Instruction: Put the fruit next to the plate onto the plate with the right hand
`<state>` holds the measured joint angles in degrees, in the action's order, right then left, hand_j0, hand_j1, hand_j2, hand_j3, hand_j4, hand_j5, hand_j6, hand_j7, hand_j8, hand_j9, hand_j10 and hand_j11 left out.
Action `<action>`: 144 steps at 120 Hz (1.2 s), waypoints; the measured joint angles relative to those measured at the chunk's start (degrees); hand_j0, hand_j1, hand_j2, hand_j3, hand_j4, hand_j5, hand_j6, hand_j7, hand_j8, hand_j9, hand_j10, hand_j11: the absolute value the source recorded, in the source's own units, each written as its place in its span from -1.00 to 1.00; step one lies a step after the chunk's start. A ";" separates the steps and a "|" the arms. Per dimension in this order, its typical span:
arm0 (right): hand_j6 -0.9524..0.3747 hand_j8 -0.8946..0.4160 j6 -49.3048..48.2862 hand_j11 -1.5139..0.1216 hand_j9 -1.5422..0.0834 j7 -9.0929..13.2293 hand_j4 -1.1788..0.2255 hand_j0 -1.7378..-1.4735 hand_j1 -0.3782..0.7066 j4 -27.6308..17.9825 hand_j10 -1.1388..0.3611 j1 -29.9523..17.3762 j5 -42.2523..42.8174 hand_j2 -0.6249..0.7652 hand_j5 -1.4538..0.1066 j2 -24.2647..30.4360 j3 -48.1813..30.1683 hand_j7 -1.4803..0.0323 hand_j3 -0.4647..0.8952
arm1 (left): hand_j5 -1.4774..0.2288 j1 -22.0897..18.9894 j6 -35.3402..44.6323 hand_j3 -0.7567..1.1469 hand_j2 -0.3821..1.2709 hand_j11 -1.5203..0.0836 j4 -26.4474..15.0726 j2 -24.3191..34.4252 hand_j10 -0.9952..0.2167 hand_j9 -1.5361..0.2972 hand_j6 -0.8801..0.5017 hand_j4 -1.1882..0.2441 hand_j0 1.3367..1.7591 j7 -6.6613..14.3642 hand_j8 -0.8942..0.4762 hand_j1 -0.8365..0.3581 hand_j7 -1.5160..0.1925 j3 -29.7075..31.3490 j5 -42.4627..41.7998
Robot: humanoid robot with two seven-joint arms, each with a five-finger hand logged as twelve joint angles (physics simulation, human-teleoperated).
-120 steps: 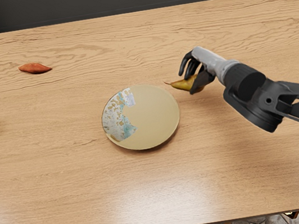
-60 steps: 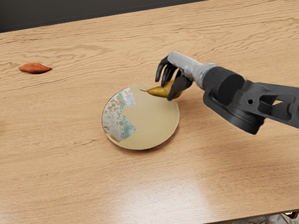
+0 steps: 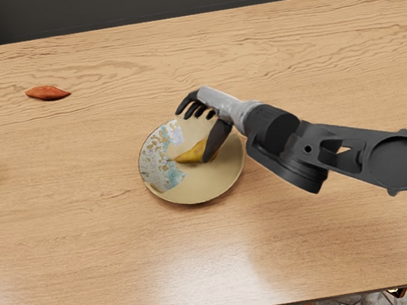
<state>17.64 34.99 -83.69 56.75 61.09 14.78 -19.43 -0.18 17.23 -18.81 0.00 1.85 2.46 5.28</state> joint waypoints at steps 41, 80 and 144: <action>0.33 0.30 -42.15 0.74 0.79 0.01 0.59 -0.40 -0.83 0.11 0.46 -8.40 -26.58 -0.04 0.75 0.39 -26.87 0.84 -0.32 | 0.72 0.00 0.00 -0.20 -0.54 0.89 0.00 0.00 0.63 0.67 0.27 0.65 0.52 0.00 0.30 0.98 0.77 0.00 0.00; 0.41 0.35 -52.18 0.83 0.88 0.01 0.66 -0.40 -0.92 0.30 0.51 -28.33 -40.08 -0.09 0.84 1.64 -54.94 0.93 -0.32 | 0.72 0.00 0.00 -0.20 -0.54 0.89 0.00 0.00 0.63 0.67 0.27 0.65 0.52 0.00 0.30 0.98 0.77 0.00 0.00; 0.44 0.37 -52.64 0.85 0.90 0.01 0.68 -0.40 -0.95 1.50 0.52 -45.19 -41.66 -0.10 0.86 9.00 -78.58 0.96 -0.32 | 0.72 -0.16 0.00 -0.20 -0.54 0.89 0.00 0.00 0.63 0.67 0.27 0.65 0.52 0.00 0.30 0.98 0.77 0.08 0.01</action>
<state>-35.00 35.00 -82.19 11.56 19.43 23.78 -98.00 -0.34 17.23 -18.81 0.00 1.84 2.54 5.28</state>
